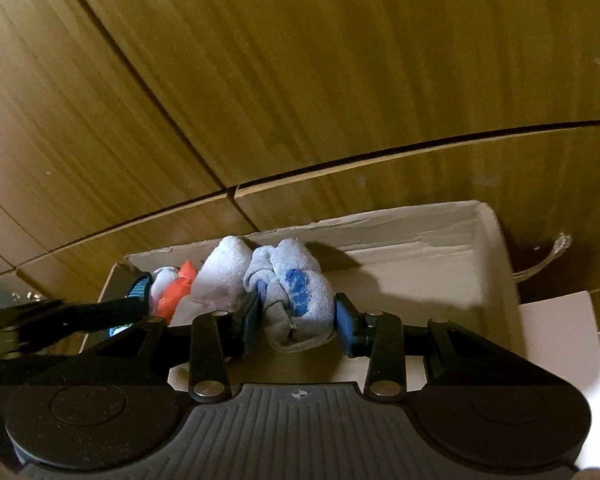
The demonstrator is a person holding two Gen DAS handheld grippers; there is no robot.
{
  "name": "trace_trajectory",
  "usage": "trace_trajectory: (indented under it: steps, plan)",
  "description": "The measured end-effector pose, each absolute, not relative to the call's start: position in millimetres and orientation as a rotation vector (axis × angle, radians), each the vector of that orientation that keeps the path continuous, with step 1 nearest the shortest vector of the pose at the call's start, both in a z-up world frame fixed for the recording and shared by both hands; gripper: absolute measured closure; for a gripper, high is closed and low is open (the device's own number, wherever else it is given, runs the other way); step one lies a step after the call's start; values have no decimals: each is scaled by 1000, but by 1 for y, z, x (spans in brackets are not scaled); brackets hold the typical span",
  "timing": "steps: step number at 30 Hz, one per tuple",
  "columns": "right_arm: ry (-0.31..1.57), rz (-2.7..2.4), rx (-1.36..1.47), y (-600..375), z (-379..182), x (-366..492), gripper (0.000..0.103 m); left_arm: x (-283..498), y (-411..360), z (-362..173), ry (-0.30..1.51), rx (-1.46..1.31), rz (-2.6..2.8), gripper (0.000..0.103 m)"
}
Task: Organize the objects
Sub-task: 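Lower both socks into the tray beside the red bundle and open both tools, then withdraw both tools from the tray back toward the pile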
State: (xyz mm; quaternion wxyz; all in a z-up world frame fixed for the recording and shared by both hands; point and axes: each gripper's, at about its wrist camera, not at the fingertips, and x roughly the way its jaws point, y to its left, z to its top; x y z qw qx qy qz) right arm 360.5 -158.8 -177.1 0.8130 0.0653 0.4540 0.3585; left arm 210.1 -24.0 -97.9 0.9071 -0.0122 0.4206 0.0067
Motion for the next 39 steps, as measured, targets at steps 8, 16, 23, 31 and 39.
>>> trace_trajectory:
  steps: [8, 16, 23, 31, 39]
  plan:
    - [974, 734, 72, -143, -184, 351, 54, 252, -1, -89, 892, -52, 57, 38]
    - [975, 739, 60, -140, -175, 351, 37, 249, 8, -85, 911, -34, 92, 36]
    - [955, 743, 51, -139, -158, 342, 33, 230, 16, -70, 911, -33, 112, 36]
    - [922, 760, 55, -155, -125, 317, 26, 206, 10, -55, 890, -13, 122, 29]
    - [882, 809, 61, -174, -95, 280, 19, 163, 1, -38, 845, 36, 144, 19]
